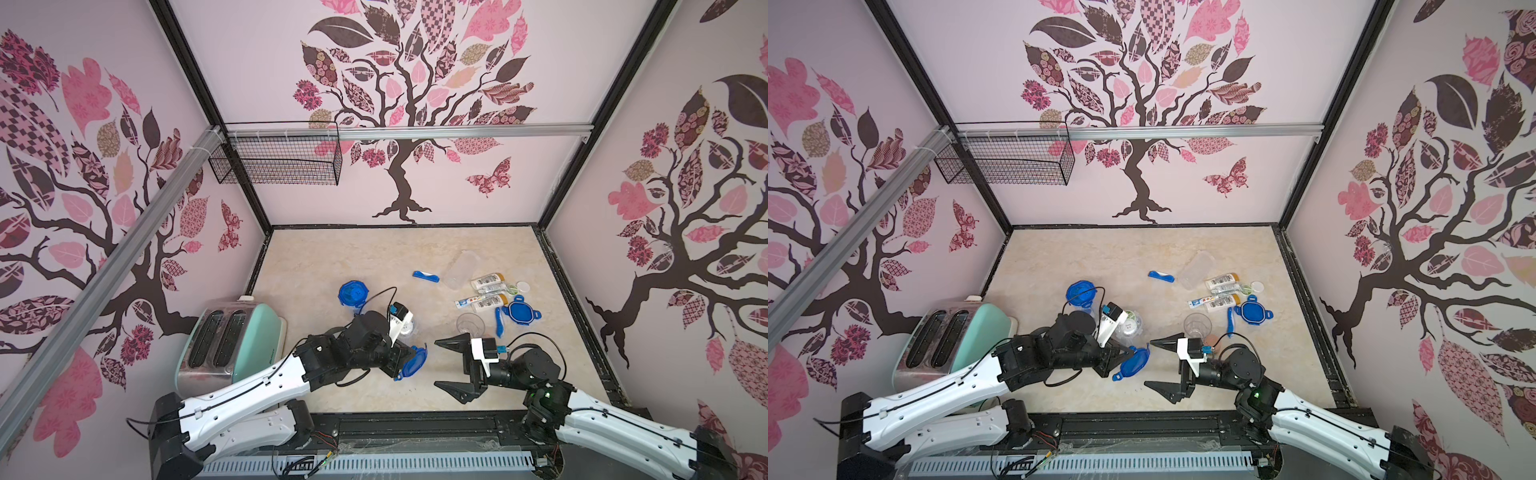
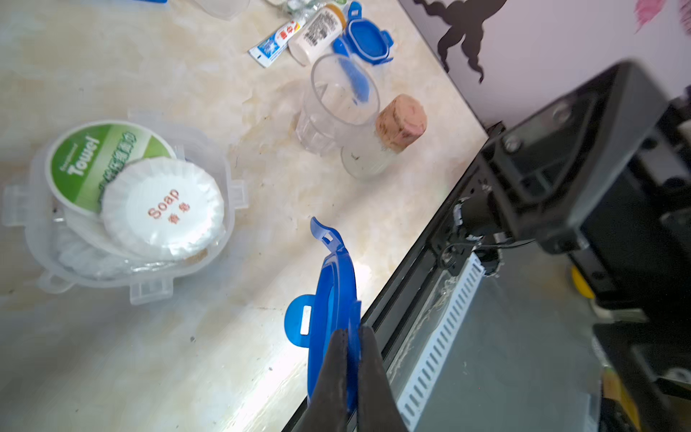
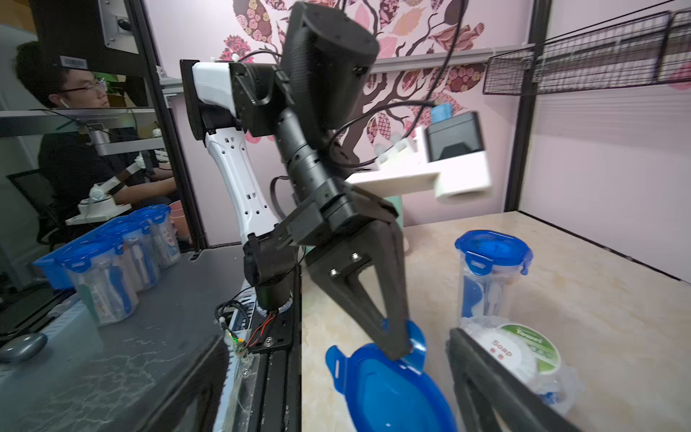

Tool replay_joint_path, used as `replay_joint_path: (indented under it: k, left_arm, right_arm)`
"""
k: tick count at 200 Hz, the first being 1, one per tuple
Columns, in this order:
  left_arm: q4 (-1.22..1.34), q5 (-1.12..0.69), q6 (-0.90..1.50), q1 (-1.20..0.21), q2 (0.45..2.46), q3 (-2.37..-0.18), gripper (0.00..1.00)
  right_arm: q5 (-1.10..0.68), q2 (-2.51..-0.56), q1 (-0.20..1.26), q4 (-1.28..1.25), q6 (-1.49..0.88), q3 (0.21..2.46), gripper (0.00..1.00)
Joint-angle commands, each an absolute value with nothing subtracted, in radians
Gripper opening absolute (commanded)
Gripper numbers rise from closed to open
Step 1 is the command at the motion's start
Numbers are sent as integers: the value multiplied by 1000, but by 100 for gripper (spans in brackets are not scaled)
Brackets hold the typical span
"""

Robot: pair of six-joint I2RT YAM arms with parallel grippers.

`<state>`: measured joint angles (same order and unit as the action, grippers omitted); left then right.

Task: Take out toiletry kits
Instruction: Place the lid at the center of the board.

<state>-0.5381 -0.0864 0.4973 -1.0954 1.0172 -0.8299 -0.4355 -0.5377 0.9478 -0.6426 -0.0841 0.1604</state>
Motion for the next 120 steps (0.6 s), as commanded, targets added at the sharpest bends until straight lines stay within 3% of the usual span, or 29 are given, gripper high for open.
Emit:
replay_joint_path:
  k: [1,32,67,120]
  left_arm:
    - [-632,121,488,-1162,1059,-838,2]
    - [-634,206,535,-1205,1105,-804,1]
    - [-560,211,568,-1216,1136,-755,1]
    - [-539,232,573,-1259,1277,-792,5]
  right_arm:
    - [-316,-500,947,-604,-71,160,94]
    - [-144,-453,945,-581,-75,140,95]
    - [164,-442,940,-554,-74,115,97]
    - [216,-459,939,-553,-76,111,97]
